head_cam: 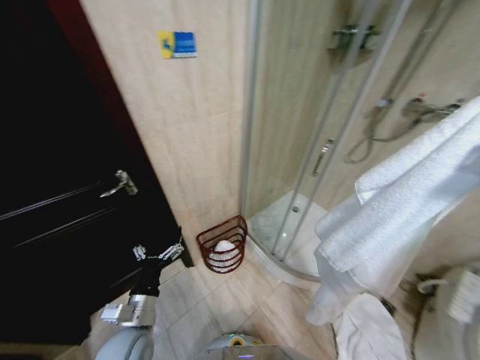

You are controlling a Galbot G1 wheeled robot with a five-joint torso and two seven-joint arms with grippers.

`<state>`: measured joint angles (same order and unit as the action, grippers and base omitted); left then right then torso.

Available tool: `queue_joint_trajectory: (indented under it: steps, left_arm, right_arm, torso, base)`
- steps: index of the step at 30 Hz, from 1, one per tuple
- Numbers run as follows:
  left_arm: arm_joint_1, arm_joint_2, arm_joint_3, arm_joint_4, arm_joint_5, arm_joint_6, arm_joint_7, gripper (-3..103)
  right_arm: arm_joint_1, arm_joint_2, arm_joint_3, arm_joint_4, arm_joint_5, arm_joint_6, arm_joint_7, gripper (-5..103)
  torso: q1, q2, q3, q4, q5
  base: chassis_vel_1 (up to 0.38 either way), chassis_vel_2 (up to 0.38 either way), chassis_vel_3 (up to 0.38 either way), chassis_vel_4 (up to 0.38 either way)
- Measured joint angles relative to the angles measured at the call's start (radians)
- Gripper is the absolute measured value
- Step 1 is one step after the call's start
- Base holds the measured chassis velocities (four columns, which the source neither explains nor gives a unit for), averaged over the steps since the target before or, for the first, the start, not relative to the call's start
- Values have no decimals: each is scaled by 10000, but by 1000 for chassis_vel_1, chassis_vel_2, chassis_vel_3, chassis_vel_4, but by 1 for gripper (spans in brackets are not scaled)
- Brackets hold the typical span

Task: Discard the used towel into the hamper.

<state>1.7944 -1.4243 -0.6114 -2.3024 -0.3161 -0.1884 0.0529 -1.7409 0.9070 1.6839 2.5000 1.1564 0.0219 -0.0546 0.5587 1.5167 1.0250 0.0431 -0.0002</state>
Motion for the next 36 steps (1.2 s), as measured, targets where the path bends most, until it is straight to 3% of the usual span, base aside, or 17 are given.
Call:
queue_joint_trajectory:
  steps: [11,19,36]
  left_arm:
    - [0,0,0,0,0,0,0,100]
    - [0,0,-1,0,0,0,0,100]
    - [0,0,0,0,0,0,0,100]
  right_arm:
    - [65,-250,-147,1,39,0,-140,2]
    - [154,-706,-355,2,-33,198,-654,2]
    - [459,-3307,50,-1084,100,931,-1429,2]
  torso:
    - [0,0,0,-1,3]
    - [0,0,0,1,0]
    - [0,0,1,-2,4]
  base:
    - [117,131,118,134]
    - [101,115,114,107]
    - [4,3,3,4]
